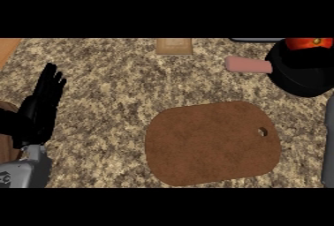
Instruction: Pick the tomato from the cutting board and place it in the pot
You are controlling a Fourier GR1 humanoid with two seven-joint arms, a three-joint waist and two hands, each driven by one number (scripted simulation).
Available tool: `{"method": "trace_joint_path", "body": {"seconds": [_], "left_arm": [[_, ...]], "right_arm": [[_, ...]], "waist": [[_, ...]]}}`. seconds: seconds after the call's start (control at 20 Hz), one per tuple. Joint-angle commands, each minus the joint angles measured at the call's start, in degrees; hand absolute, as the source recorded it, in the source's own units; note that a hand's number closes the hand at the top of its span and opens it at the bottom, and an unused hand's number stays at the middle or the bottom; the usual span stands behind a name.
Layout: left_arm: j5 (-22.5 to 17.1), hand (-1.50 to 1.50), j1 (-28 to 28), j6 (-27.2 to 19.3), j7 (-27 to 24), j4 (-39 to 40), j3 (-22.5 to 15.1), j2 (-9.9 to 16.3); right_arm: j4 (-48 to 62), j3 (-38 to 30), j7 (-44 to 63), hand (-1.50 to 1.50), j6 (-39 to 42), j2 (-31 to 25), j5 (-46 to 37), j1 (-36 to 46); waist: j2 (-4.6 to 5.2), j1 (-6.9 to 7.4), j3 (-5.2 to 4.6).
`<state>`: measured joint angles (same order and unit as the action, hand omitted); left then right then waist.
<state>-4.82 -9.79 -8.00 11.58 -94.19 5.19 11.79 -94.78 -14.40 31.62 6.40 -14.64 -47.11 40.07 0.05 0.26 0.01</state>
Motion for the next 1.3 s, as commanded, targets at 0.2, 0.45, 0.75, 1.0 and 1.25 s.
{"method": "trace_joint_path", "body": {"seconds": [0.2,0.45,0.75,1.0,1.25], "left_arm": [[0.75,0.00,-0.75,-0.41,2.19,-1.36,0.18,-0.18],[-0.39,0.00,-2.73,0.38,2.17,0.04,0.94,0.30],[1.09,0.00,-3.30,0.09,0.51,0.95,-0.94,-1.33],[-1.70,0.00,-4.91,3.02,2.15,1.29,2.56,2.26],[0.38,0.00,-4.83,1.29,2.28,-0.22,0.20,0.34]], "right_arm": [[13.13,-8.45,-9.06,1.50,-6.31,-4.67,7.03,1.58],[23.56,-3.59,-14.64,1.50,-11.77,-12.83,-7.68,-0.28],[47.18,-6.53,-23.26,1.50,-23.58,-16.94,-10.64,5.95],[61.60,-8.24,-29.20,1.50,-26.65,-20.04,-9.98,10.81],[69.90,-13.93,-29.82,-1.50,-24.09,-18.49,-3.32,11.52]], "waist": [[0.01,0.12,0.02],[0.65,0.94,-0.01],[0.93,2.16,0.08],[1.07,2.54,0.12],[1.14,2.73,0.22]]}}
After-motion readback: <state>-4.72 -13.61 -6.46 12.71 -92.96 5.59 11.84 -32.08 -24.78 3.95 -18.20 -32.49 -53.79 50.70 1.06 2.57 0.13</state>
